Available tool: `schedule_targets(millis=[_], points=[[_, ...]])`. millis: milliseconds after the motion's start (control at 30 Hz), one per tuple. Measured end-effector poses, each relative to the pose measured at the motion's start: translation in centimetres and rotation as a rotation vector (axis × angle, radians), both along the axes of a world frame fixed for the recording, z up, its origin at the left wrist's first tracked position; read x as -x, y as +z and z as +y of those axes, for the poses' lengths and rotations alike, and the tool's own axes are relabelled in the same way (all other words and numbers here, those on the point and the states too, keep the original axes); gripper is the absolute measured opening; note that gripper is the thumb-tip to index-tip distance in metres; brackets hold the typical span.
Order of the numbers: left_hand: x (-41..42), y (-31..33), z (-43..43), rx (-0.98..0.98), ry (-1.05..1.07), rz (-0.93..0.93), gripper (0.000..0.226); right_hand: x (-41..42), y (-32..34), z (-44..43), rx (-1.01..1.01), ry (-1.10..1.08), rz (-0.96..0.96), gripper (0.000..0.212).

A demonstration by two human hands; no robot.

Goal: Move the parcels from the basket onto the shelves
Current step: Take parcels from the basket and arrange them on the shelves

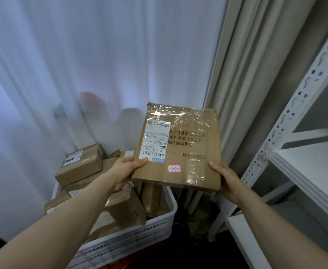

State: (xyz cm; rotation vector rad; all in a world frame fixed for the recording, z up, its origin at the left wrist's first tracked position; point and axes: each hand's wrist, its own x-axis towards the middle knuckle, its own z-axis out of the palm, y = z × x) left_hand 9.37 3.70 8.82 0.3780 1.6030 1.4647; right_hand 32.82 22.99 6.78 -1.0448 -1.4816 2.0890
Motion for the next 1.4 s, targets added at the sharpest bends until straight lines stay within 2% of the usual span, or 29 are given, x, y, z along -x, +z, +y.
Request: schedule_targets(millis=[100,267,467,633,800,1033,1233,1400], points=[[0.4,0.2,0.2,-0.012,-0.064,0.022,0.028,0.0,0.7,-0.5,-0.053,-0.065,-0.023,0.071],[1.4,0.6,2.2,-0.011,-0.078,0.195,0.035,-0.9,1.9,-0.8,-0.126,-0.171,0.012,0.057],[0.1,2.0,6.1,-0.066,-0.151,0.306,0.025,-3.6,3.4,-1.2,-0.134,-0.327,0.070,0.066],[-1.9,2.7,9.5,-0.108,-0.304,0.329,0.032,-7.4,4.6,-2.0,-0.157,-0.483,0.111,0.080],[-5.6,3.1,12.3,-0.193,-0.433,0.262,0.033,-11.8,5.7,-3.0,-0.199,-0.602,0.148,0.069],[-11.6,4.9,14.7,-0.222,-0.491,0.247,0.028,-17.7,7.2,-4.5,-0.237,-0.725,0.153,0.072],[-16.9,7.1,16.2,-0.313,-0.493,0.303,0.033,-23.0,9.2,-4.7,-0.274,-0.799,0.140,0.059],[-21.0,8.2,17.0,-0.327,-0.567,0.368,0.043,-27.2,9.9,-5.3,-0.297,-0.838,0.145,0.065]])
